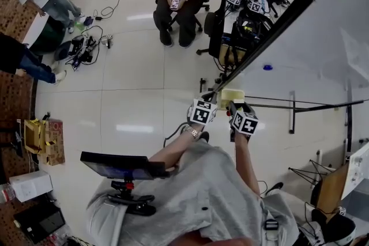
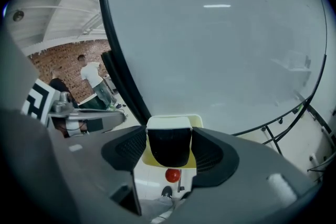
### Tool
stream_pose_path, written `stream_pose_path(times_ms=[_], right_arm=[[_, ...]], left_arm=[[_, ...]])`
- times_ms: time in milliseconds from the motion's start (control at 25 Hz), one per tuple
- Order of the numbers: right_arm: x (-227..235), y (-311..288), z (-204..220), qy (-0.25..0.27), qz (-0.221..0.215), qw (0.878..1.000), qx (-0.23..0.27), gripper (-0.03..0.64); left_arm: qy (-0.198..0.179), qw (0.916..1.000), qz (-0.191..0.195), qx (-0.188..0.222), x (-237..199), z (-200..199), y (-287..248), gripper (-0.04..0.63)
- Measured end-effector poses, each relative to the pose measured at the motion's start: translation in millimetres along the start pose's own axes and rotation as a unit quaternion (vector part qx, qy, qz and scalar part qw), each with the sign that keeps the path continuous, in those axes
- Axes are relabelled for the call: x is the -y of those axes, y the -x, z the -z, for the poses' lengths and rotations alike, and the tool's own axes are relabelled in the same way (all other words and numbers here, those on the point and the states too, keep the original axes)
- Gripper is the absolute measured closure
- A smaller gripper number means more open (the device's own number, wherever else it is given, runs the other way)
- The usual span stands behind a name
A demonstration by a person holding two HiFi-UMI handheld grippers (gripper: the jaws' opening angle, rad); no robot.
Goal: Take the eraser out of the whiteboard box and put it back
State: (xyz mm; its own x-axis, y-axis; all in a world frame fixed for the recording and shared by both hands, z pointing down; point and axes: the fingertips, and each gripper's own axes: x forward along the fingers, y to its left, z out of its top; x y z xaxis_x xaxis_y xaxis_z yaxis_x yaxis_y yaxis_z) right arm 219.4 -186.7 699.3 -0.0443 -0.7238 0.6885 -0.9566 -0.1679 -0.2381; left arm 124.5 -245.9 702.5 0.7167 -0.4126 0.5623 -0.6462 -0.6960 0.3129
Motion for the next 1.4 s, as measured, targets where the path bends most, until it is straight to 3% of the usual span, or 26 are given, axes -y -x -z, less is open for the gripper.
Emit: stream_pose_path(times_ms=[280,560,600,640,680,1080,1400], right_arm=[[-3.0,-23.1,41.4,0.023,0.004,0.997,-0.069,0.336],[-6.5,-11.8,43.2,0.010,0.017,0.999,-0.051,0.329],[-4.9,-8.0,42.2,0.006,0.026,0.999,-0.044,0.392],[-3.0,-4.4,41.4,0.000,0.035,0.999,-0.038,0.539],[-1.8,-1.8,41.4,-0.005,0.039,0.999,-0.034,0.614],[-13.8,17.4,46.9,0.003,0.014,1.000,-0.012,0.614],[-40.8,61.4,89.2,0.035,-0.068,0.997,0.009,0.614]], left_arm=[[0.002,1.0000,0.003,-0.002,0.6,6.5,2.1,0.589],[0.003,0.9997,0.019,-0.011,8.8,19.0,6.7,0.589],[0.003,0.9996,0.024,-0.012,11.8,21.1,7.4,0.589],[0.003,0.9995,0.028,-0.014,15.0,23.0,8.0,0.589],[0.003,0.9994,0.031,-0.015,18.4,24.9,8.2,0.589],[-0.008,0.9986,0.049,-0.016,65.7,48.0,12.3,0.589],[-0.014,0.9998,-0.011,0.007,99.3,78.0,55.2,0.589]])
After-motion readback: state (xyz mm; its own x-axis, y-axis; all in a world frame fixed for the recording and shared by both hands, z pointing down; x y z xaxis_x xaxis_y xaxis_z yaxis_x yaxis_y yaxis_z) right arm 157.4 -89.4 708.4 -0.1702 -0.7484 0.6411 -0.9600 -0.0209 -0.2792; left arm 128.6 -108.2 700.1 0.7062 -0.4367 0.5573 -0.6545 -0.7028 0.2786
